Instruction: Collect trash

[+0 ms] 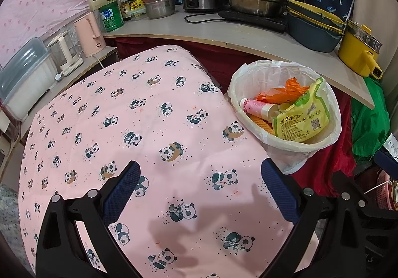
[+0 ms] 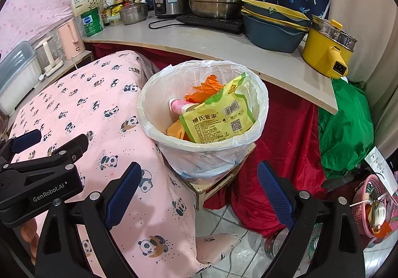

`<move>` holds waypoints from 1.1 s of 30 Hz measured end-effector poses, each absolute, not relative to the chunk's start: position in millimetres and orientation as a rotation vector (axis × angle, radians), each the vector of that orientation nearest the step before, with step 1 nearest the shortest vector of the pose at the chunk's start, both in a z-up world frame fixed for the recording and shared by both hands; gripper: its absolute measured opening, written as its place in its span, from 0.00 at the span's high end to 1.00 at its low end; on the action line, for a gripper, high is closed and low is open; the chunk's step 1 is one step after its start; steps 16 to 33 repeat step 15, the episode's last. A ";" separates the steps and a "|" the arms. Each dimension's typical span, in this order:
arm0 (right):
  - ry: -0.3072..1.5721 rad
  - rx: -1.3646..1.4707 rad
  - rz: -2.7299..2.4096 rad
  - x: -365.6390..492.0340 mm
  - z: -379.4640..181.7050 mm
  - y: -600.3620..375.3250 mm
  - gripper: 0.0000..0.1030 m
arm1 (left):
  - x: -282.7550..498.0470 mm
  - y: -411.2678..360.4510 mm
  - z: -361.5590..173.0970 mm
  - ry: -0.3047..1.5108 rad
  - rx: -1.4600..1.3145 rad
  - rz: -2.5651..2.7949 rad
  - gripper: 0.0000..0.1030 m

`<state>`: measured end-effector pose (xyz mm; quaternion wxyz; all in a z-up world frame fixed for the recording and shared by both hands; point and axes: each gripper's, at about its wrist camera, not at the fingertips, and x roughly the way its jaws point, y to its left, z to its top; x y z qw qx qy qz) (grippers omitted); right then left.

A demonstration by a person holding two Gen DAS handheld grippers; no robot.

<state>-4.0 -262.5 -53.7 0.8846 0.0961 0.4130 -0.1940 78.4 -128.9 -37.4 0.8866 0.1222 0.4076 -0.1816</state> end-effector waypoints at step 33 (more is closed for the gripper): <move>0.860 0.193 -0.394 -3.2 -51.5 -262.1 0.12 | 77.8 -127.4 -40.4 0.857 0.247 -0.366 0.09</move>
